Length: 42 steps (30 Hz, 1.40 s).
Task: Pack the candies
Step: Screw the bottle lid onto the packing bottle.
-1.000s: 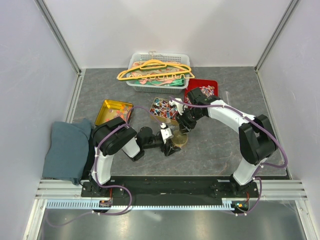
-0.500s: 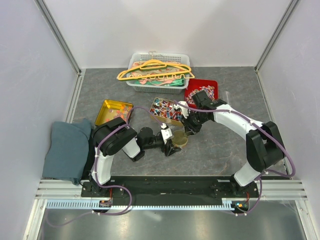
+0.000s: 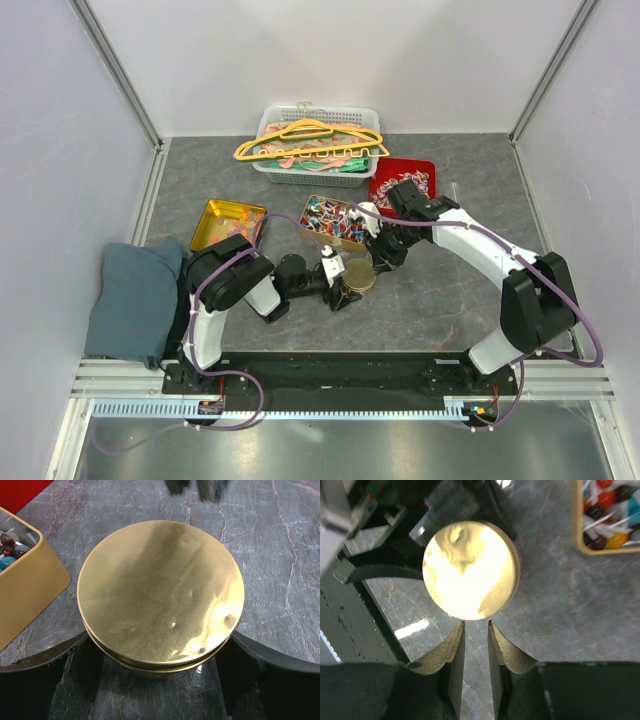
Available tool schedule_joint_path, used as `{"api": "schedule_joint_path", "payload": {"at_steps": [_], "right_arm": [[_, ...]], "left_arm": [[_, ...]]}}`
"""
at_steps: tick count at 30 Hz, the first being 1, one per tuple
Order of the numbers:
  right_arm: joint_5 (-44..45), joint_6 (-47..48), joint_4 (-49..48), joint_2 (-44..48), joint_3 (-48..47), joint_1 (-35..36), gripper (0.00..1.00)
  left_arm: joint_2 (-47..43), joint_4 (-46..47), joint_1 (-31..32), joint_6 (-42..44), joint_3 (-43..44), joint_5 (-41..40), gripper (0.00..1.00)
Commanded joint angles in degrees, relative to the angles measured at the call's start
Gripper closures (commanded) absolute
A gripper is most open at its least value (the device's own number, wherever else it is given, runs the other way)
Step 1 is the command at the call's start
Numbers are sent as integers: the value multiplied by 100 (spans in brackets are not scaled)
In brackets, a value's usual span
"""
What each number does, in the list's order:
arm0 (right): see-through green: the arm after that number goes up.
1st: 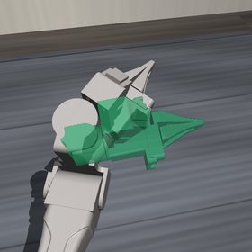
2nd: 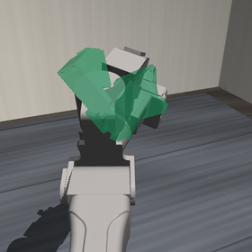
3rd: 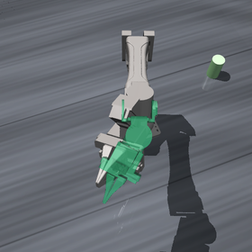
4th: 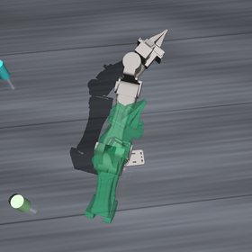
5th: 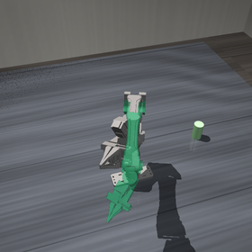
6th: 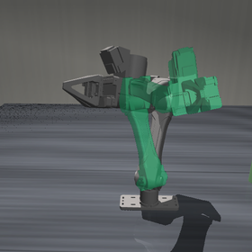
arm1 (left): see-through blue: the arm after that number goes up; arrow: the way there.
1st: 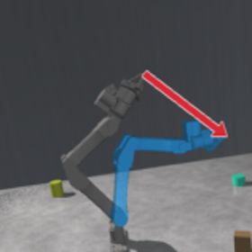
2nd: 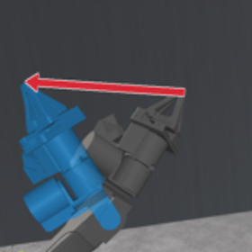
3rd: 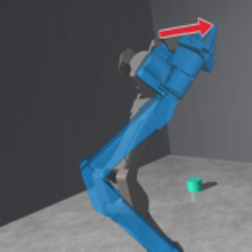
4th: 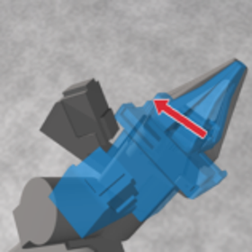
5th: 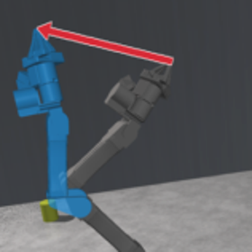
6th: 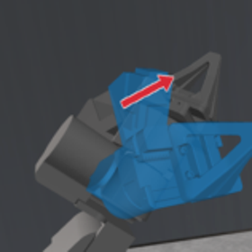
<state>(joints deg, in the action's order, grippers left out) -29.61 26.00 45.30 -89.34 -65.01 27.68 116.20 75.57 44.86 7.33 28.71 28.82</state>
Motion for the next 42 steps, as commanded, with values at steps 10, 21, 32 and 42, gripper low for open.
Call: {"api": "schedule_joint_path", "payload": {"at_steps": [10,21,32,42], "right_arm": [[-344,125,-214,-1243,-1532,18,65],[-599,98,-381,-1551,-1532,115,62],[-432,134,-408,-1464,-1322,141,64],[-221,230,-223,-1077,-899,132,68]], "left_arm": [[-124,81,-13,242,56,-228,18],[-124,28,-13,251,73,-219,18],[-124,-7,-13,242,82,-236,18],[-133,-16,-13,260,91,-280,17]]}}
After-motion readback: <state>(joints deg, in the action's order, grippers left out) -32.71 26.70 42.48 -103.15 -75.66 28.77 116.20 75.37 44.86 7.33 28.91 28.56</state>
